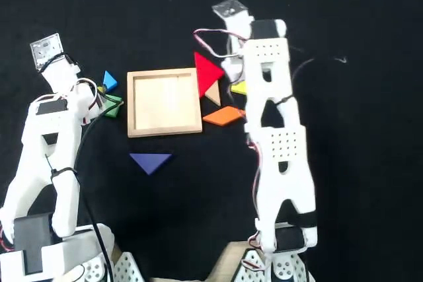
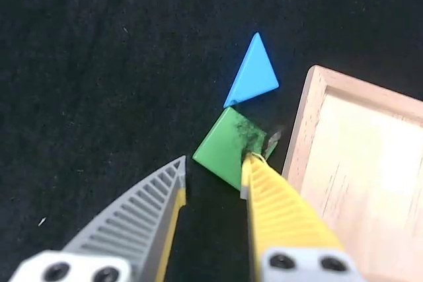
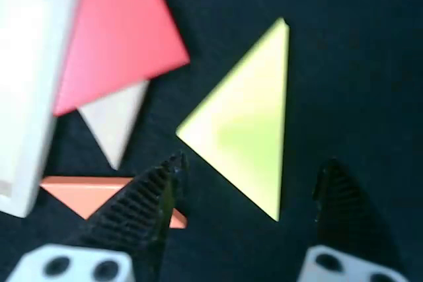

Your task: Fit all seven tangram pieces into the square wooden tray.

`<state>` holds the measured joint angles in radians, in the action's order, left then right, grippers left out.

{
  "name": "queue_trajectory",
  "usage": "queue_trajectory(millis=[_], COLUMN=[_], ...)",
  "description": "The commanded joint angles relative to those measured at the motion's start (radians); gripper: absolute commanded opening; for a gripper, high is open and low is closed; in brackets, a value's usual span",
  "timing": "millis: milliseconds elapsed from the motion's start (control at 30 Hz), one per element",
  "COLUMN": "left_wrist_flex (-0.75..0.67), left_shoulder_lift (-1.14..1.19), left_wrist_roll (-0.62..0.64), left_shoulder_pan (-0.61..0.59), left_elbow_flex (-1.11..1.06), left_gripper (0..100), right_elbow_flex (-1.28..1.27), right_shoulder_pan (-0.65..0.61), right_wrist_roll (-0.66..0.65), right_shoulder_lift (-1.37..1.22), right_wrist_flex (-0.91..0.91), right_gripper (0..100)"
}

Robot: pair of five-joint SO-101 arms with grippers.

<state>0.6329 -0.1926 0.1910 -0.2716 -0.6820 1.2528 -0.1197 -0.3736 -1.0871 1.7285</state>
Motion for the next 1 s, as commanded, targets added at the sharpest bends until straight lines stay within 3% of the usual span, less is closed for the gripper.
queue_trajectory(millis=[0,733,967], left_wrist_flex=[-0.043,-0.054,-0.054], left_shoulder_lift=[-0.008,-0.009,-0.009], left_wrist_roll=[-0.002,-0.002,-0.002], left_shoulder_pan=[-0.005,-0.03,-0.03], left_elbow_flex=[-0.008,-0.013,-0.013], left_gripper=[15,15,15], right_elbow_flex=[0.056,0.062,0.067], right_shoulder_pan=[-0.054,0.02,0.02], right_wrist_roll=[0.009,-0.046,-0.046], right_shoulder_lift=[-0.007,-0.128,-0.122], right_wrist_flex=[0.031,-0.034,-0.063], right_gripper=[30.7,30.2,8.1])
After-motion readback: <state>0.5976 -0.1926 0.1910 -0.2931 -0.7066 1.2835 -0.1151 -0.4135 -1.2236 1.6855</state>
